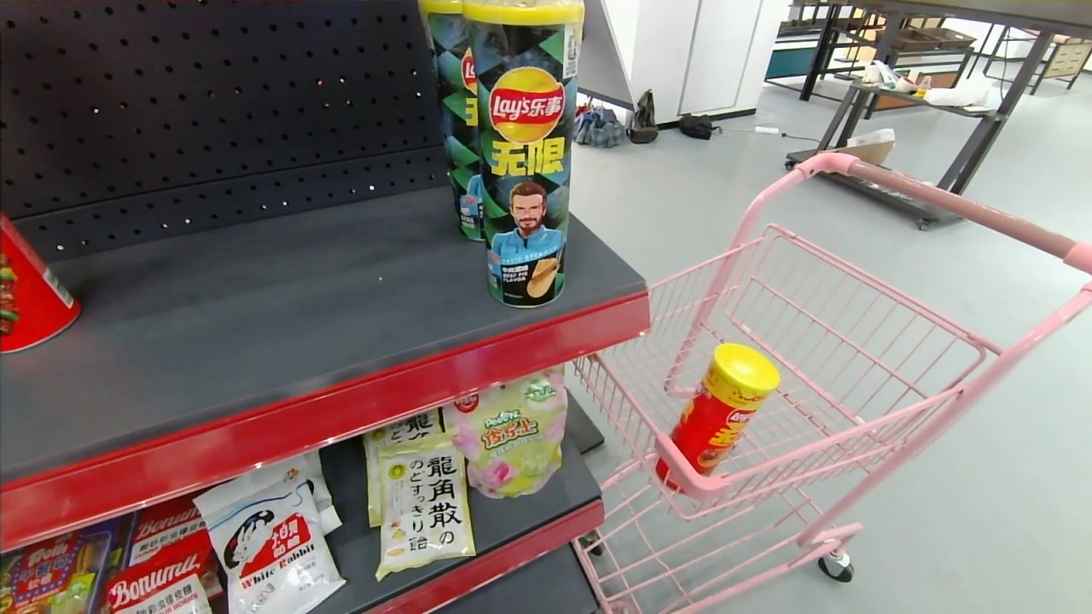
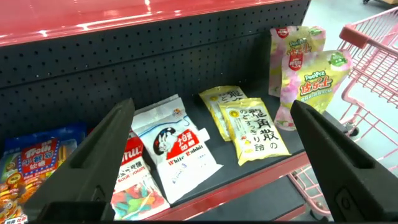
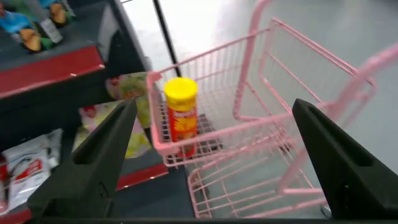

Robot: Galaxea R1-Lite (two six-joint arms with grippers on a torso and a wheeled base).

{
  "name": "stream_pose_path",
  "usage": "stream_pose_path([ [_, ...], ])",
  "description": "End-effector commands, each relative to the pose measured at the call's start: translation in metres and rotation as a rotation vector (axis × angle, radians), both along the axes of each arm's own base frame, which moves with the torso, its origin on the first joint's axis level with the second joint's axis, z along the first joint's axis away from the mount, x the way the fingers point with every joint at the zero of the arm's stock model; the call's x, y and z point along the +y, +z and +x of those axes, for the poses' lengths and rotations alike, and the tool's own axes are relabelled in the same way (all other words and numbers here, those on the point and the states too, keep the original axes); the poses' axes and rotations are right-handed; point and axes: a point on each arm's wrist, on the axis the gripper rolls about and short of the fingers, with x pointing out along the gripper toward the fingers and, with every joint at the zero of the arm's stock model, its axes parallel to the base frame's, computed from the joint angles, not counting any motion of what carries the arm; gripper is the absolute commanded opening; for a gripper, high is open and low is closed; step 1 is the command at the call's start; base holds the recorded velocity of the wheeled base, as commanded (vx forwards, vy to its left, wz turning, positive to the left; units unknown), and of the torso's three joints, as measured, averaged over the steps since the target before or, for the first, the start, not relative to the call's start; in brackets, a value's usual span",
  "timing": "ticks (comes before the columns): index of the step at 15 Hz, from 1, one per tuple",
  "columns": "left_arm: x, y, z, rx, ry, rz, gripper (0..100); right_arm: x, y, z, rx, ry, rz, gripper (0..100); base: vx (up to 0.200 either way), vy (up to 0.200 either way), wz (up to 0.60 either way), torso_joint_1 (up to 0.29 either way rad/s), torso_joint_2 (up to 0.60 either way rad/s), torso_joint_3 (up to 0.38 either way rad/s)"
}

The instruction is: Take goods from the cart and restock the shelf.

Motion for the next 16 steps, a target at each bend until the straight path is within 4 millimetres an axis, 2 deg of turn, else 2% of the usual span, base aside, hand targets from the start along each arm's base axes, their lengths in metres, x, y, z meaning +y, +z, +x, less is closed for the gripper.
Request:
stream_pose_path([
  [1,0.0,0.0,0.0,0.002,0.002,-0.001,100,0.018,0.014,0.095,0.261,0.241,-0.034,100,0.0,0.0,0.0,0.0,0.0,0.0],
  [2,0.0,0.0,0.0,0.002,0.0,-0.001,100,0.023,0.001,0.114,0.289,0.256,-0.022,100,0.0,0.0,0.0,0.0,0.0,0.0],
  [3,0.0,0.0,0.0,0.002,0.0,-0.001,100,0.031,-0.017,0.143,0.299,0.286,-0.005,100,0.0,0.0,0.0,0.0,0.0,0.0],
  [4,0.0,0.0,0.0,0.002,0.002,-0.001,100,0.036,-0.031,0.165,0.308,0.296,-0.003,100,0.0,0.0,0.0,0.0,0.0,0.0],
  [6,0.0,0.0,0.0,0.002,0.0,-0.001,100,0.042,-0.056,0.19,0.369,0.304,-0.007,100,0.0,0.0,0.0,0.0,0.0,0.0],
  [9,0.0,0.0,0.0,0.002,0.0,-0.001,100,0.046,-0.074,0.214,0.428,0.301,-0.008,100,0.0,0.0,0.0,0.0,0.0,0.0],
  [12,0.0,0.0,0.0,0.002,0.0,-0.001,100,0.053,-0.084,0.227,0.45,0.325,-0.011,100,0.0,0.0,0.0,0.0,0.0,0.0],
  [16,0.0,0.0,0.0,0.002,0.002,-0.001,100,0.066,-0.084,0.238,0.444,0.374,-0.017,100,0.0,0.0,0.0,0.0,0.0,0.0],
])
